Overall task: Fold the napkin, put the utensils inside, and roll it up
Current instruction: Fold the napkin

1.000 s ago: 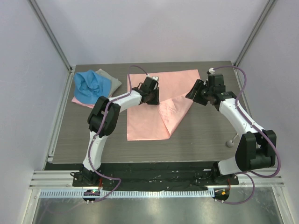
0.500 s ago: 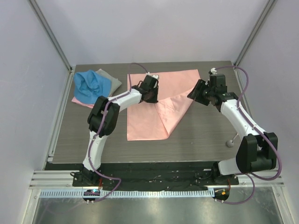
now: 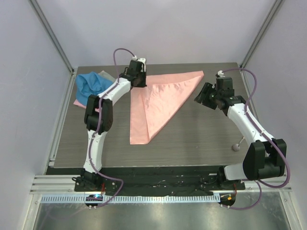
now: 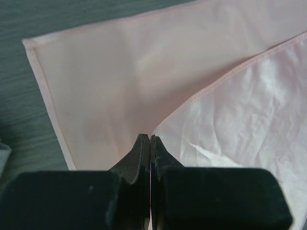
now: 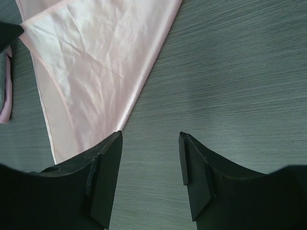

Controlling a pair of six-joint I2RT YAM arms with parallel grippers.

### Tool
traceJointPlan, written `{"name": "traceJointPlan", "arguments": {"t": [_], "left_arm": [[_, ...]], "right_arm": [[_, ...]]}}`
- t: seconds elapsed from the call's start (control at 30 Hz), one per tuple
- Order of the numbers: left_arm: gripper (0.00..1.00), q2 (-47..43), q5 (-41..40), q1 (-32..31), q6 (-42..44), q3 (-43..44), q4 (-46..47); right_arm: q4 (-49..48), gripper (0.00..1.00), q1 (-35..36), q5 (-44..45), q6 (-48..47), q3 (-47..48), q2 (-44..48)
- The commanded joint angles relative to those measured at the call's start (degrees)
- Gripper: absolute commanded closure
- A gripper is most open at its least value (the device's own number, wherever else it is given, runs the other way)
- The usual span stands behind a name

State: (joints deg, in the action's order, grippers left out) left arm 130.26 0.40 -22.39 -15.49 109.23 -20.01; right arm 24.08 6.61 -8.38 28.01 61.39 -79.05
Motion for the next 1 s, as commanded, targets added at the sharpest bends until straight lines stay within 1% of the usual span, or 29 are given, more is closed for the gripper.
{"name": "traceJointPlan", "arguments": {"t": [0.0, 0.17, 0.4, 0.63, 0.97], "left_arm": [[1.00, 4.5, 2.1, 1.5, 6.0, 7.8, -4.1], [1.00, 9.5, 3.1, 3.4, 7.5, 16.3, -6.6], [1.00, 14.1, 4.3, 6.1, 8.5, 22.9, -6.0], [1.00, 15.0, 6.4, 8.1, 7.6, 23.2, -2.5], [1.00, 17.0, 6.5, 10.0, 7.3, 25.5, 0.9]], "right_arm": [[-0.6, 0.42, -0.2, 1.5, -0.9, -0.3, 2.0], [-0.7, 0.42, -0.2, 2.3, -0.5, -0.6, 2.1], [-0.7, 0.41, -0.3, 3.8, 0.2, -1.5, 2.2], [-0.9, 0.41, -0.3, 4.0, 0.9, -1.9, 1.4], [-0.8, 0.41, -0.3, 4.5, 1.4, -2.3, 0.5]]}}
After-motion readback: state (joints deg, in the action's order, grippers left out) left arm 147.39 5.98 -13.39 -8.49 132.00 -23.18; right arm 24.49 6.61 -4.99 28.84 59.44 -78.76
